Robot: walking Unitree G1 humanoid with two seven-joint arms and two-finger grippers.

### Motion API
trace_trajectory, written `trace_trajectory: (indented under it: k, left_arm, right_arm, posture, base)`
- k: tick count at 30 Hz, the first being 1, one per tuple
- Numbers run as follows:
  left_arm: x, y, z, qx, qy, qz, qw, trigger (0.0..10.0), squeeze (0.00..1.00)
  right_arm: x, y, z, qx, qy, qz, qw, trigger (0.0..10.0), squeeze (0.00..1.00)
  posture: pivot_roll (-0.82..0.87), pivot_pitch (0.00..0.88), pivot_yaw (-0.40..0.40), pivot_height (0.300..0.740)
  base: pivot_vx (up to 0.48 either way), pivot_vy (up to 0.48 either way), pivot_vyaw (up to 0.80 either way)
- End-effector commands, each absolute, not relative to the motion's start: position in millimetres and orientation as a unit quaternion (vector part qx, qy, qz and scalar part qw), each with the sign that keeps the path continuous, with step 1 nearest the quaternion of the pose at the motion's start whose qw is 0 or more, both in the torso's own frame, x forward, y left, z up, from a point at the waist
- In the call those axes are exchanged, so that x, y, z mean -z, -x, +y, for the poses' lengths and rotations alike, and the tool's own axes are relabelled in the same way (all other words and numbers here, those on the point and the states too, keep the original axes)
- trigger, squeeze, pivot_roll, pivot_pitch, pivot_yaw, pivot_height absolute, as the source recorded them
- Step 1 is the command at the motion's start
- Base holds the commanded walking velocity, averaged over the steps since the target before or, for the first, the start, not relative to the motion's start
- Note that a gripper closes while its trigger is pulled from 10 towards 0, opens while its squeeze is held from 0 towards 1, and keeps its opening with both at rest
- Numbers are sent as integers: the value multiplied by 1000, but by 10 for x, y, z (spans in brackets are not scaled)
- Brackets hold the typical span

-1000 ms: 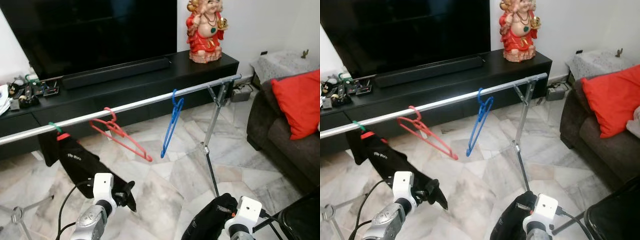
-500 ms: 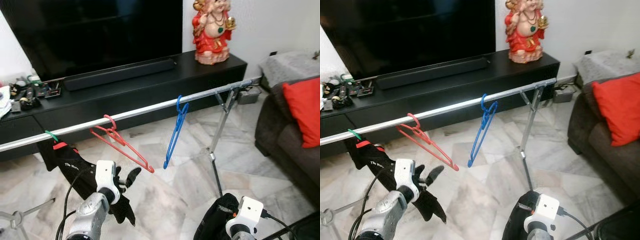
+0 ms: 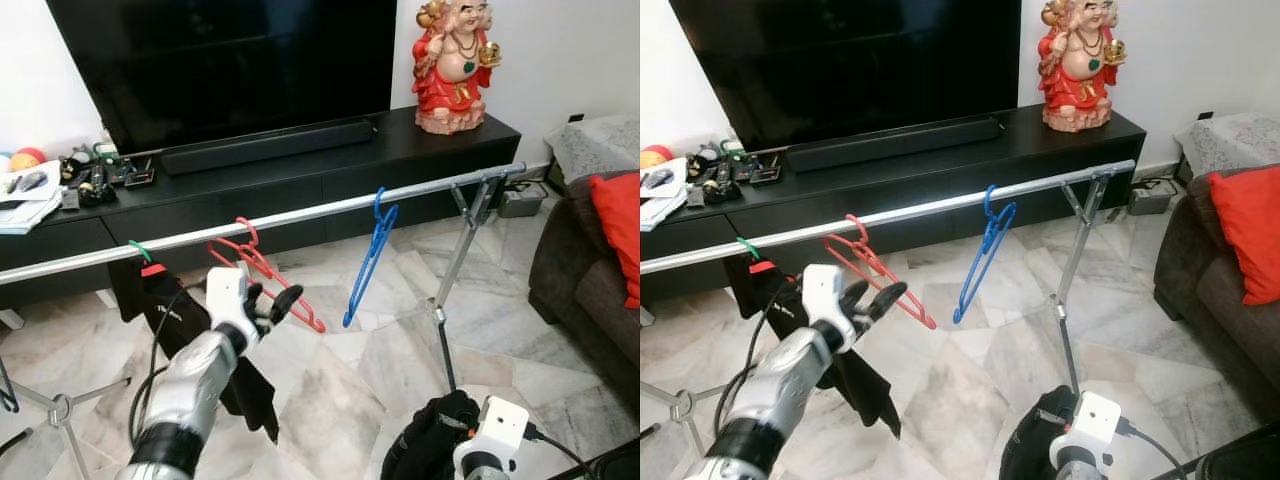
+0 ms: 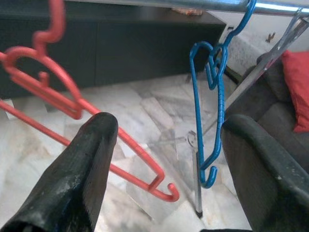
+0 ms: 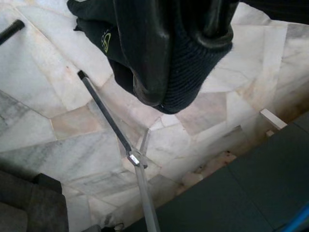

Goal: Hang hanger

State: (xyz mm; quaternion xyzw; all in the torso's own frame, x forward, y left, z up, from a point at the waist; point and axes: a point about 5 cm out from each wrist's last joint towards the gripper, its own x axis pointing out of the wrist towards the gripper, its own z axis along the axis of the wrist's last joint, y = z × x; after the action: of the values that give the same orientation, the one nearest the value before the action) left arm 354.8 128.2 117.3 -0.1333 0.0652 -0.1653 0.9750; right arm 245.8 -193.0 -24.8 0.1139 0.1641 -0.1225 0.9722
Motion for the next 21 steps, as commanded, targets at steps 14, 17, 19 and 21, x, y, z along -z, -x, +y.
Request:
trace_trajectory:
  k: [14, 17, 19, 21]
  left_arm:
    - [-1379, -3921, 1060, 1, 86, 145, 986, 10000, 0]
    - [-1376, -3931, 1094, -38, 66, 151, 986, 10000, 0]
    - [-1365, -3930, 1112, -50, 56, 156, 985, 10000, 0]
    - [-1353, -3928, 1131, -67, 55, 160, 983, 10000, 0]
  right_arm:
    - [237, -2485, -1903, 122, -113, 165, 972, 10000, 0]
    - [239, -2483, -1897, 121, -113, 165, 972, 10000, 0]
    - [239, -2483, -1897, 121, -113, 165, 972, 10000, 0]
    - [240, -2483, -1895, 121, -113, 166, 972, 10000, 0]
  posture:
    - [-39, 74, 122, 740]
    - [-40, 75, 122, 740]
    - [-40, 75, 122, 740]
    - [-37, 76, 123, 740]
  base:
    - [0, 0, 0]
    - [0, 0, 0]
    - [0, 0, 0]
    - [0, 0, 0]
